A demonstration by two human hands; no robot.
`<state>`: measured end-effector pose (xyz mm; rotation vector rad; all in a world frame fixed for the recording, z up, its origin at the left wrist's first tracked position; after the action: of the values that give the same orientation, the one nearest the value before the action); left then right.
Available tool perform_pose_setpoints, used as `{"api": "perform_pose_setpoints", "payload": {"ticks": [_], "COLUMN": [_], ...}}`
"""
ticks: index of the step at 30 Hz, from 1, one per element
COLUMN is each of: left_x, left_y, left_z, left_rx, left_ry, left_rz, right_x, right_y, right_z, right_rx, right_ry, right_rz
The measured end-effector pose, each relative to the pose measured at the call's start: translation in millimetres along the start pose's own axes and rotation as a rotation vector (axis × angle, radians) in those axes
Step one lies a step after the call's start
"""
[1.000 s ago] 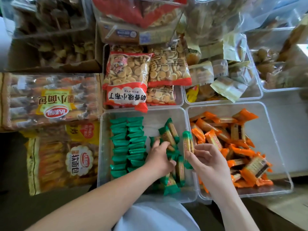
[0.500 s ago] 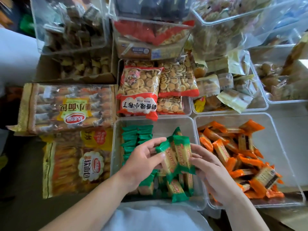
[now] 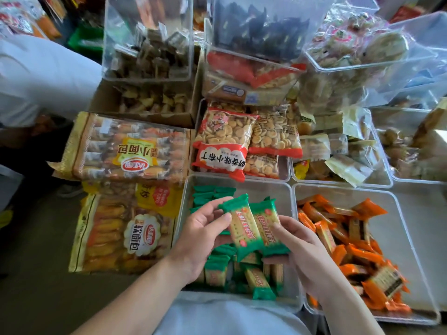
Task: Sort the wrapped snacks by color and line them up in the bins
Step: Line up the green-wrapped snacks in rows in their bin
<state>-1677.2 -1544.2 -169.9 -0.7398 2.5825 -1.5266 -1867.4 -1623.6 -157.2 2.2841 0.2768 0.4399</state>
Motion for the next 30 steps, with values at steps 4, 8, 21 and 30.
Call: {"api": "perform_pose_setpoints", "payload": {"ticks": [4,8,21,30], "left_x": [-5,-3,-19,6], "left_y": [0,2,17,26], "left_z": [-5,-10,-23,-30], "left_rx": [0.035,0.028,-0.069,-0.141], "left_ry": [-0.074,-0.079,-0.230,-0.048], "left_rz": [0.050,0.015,0.036,0.185], "right_x": [-2,-2,-11,12], "right_y": [0,0,-17,-16], "right_z": [-6,-14,-13,-12], "right_rx": [-0.044,-0.087,-0.191,-0.113], "right_ry": [-0.044,-0.073,-0.272,-0.128], "right_rz": [-0.086,-0.142,-0.308,0.030]}}
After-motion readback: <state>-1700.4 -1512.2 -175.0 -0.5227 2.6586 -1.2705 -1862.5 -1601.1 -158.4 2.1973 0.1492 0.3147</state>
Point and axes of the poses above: each hand's wrist, its own z-axis towards the middle knuckle, its own x-axis out of the palm, y = z × x, the point moved 6 cm from there along z, towards the middle knuckle, and after that the axes turned 10 degrees about z, right-handed, at the moved point
